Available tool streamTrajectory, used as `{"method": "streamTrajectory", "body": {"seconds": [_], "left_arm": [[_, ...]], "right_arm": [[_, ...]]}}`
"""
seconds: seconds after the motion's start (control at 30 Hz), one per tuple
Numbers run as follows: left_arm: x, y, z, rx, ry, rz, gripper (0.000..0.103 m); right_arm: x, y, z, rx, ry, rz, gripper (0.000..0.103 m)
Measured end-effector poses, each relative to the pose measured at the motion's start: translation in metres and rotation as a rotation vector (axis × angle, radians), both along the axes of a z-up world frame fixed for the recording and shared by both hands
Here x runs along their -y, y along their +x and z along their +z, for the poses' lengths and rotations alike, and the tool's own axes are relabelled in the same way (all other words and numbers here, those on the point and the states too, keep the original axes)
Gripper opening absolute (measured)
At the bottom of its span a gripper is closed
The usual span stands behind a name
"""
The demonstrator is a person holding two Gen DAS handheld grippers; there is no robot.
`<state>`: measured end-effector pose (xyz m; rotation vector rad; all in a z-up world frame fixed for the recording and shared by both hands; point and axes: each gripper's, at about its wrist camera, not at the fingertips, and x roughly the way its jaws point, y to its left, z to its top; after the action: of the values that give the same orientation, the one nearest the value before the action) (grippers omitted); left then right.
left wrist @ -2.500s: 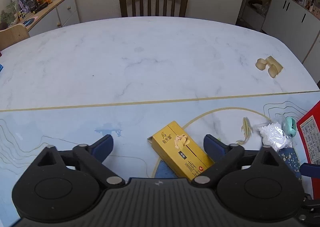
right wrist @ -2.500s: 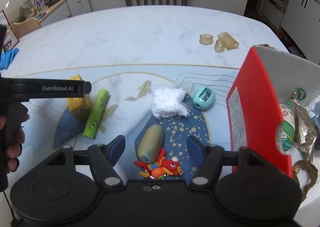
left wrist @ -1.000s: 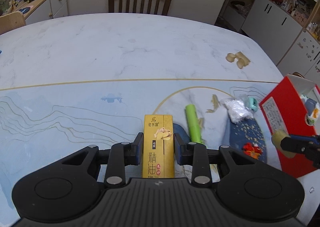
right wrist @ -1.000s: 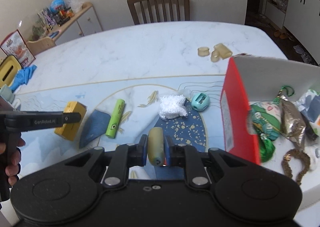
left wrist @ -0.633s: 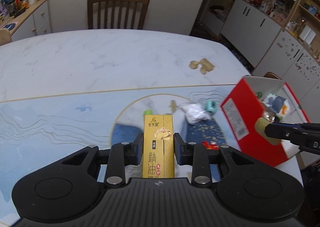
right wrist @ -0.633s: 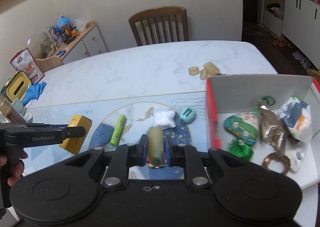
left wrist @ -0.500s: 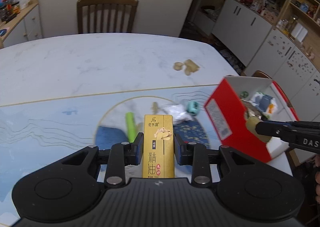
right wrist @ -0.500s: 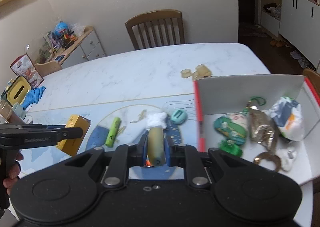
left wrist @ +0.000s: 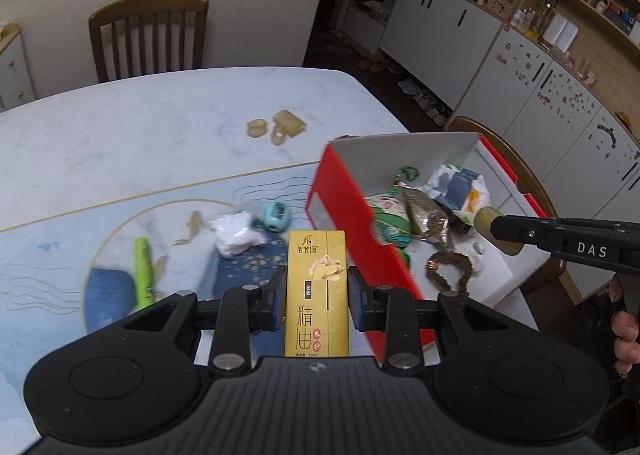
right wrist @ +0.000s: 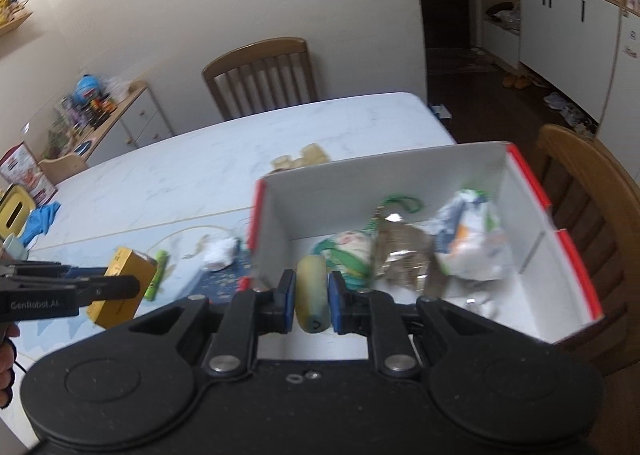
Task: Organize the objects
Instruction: 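Carry the yellow box and beige cylinder into the shoebox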
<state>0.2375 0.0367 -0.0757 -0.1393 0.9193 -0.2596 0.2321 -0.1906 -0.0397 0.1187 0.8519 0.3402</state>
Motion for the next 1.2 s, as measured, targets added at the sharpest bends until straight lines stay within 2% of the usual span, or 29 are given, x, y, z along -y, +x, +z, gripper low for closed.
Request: {"method": "streamTrajectory", "body": {"seconds": [0.37,0.57,0.73,0.83,1.0,1.2], "left_arm": [[0.079,0.018,0.006,0.019,0.029,-0.069,0.030],[0.119,0.034,-0.001,-0.002,0.054,-0.104,0.030],[0.149,0.049,-0.017,-0.039,0.097,-0.138,0.030],[0.162,0.059,-0.033,-0.088,0.121,-0.141,0.030],[0.174,0.072,-0.057,-0.141,0.170,-0.142,0.030],[0.182,0.084,-0.077,-0.192,0.191,-0.128,0.030]], "right_arm": [[0.075,0.020,-0.009,0.007,-0.014,-0.060,0.016],[0.098,0.025,-0.020,-0.008,-0.021,-0.062,0.016],[0.105,0.031,-0.031,-0.030,-0.052,-0.033,0.016],[0.107,0.035,-0.039,-0.046,-0.070,-0.011,0.016],[0.109,0.042,-0.051,-0.070,-0.073,0.013,0.016],[0.109,0.050,-0.062,-0.084,-0.095,0.046,0.016]]}}
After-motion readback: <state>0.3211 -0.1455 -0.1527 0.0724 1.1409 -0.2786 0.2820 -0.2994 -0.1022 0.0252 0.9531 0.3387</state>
